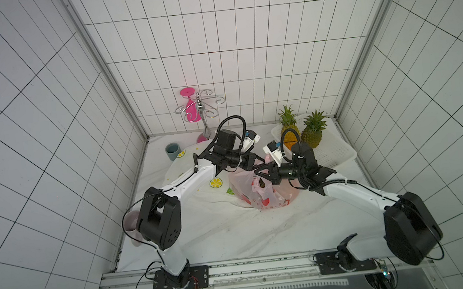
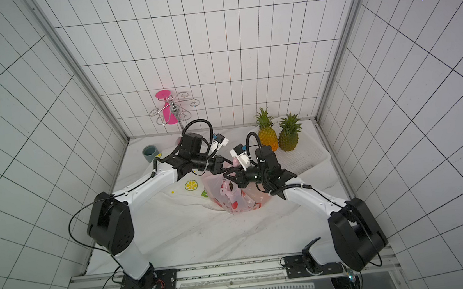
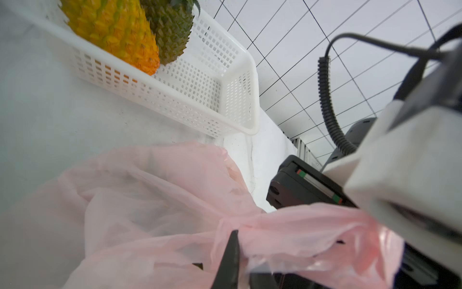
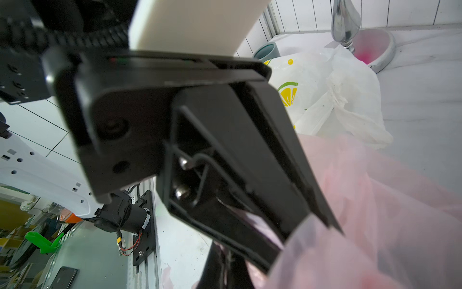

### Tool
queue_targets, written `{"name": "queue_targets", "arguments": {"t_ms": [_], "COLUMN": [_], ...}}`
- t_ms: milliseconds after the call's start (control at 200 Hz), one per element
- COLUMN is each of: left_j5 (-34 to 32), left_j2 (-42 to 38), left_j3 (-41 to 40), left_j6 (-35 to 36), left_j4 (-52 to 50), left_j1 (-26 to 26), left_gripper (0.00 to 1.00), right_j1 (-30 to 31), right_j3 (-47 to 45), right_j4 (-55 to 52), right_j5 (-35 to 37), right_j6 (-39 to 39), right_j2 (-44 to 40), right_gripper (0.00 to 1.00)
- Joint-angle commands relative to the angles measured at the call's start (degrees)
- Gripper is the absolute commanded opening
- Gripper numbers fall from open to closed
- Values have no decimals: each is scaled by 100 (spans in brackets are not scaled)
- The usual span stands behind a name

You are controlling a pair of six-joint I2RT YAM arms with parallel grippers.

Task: Place the pineapple into a plastic bag & tie a knot
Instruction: Cross the plastic bag at the center of the board.

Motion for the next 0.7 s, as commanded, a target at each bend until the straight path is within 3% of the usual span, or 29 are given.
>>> {"name": "queue_targets", "arguments": {"t_ms": [0, 85, 215, 310, 500, 695], "left_j5": [230, 250, 578, 910, 1465, 1848], "left_j2": [79, 62, 58, 91, 316, 484], "left_j3": [66, 52, -65, -42, 223, 269], "left_j6": [96, 65, -162, -290, -281, -561], "left_j4": [-147, -35, 528, 912, 1117, 1426], "left_j1": [-103, -43, 141, 228, 261, 302], "left_gripper": [0, 0, 0, 0, 0, 0], "right_j1": [5, -131, -503, -836, -1464, -1478], "right_j3": [688, 764, 799, 804, 745, 1358], "right_j4": [334, 219, 75, -57, 93, -478], "right_j5": [-55, -251, -583, -613, -596, -1525], "right_j6": [-103, -113, -166, -270, -347, -856], "right_j2": [-111, -132, -408, -731, -859, 58], "right_gripper": [0, 3, 43, 59, 71, 71]}}
